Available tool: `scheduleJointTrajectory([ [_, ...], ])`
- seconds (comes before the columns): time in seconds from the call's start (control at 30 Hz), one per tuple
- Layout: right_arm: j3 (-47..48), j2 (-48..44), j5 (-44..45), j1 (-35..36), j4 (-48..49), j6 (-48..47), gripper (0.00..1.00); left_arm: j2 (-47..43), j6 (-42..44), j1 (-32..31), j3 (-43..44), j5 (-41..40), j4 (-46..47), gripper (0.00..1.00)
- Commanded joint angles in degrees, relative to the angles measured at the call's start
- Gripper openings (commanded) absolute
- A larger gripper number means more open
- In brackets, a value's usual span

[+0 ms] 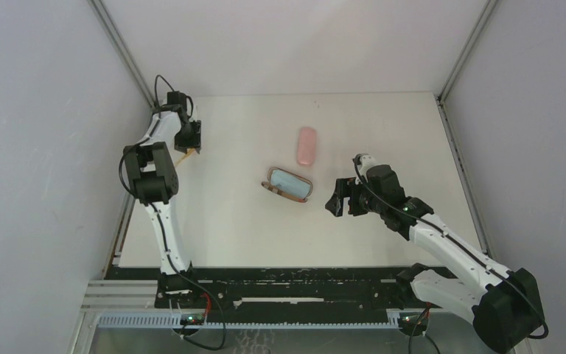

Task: Organize the sunglasses
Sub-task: Pick up the sunglasses from the center of the board.

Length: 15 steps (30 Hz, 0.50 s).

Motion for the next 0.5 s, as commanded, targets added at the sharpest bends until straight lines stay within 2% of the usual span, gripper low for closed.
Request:
scheduleJointTrajectory([
  [0.0, 1.15, -1.59, -0.19, -0.20, 0.85, -0.85, 0.82, -0.58, 0.10, 0.17, 3.64, 4.20, -1.06, 0.45],
  [0.23, 1.16, -2.65, 0.45, -0.21, -0.38, -1.07, 0.82, -2.93, -1.41, -2.50, 1.44, 4.25, 0.57, 0.18],
  [0.47, 1.14, -4.71, 1.46, -0.21, -1.88, -0.91, 0.82, -8.93, -3.47, -4.51, -3.77, 4.17, 3.36, 0.06],
])
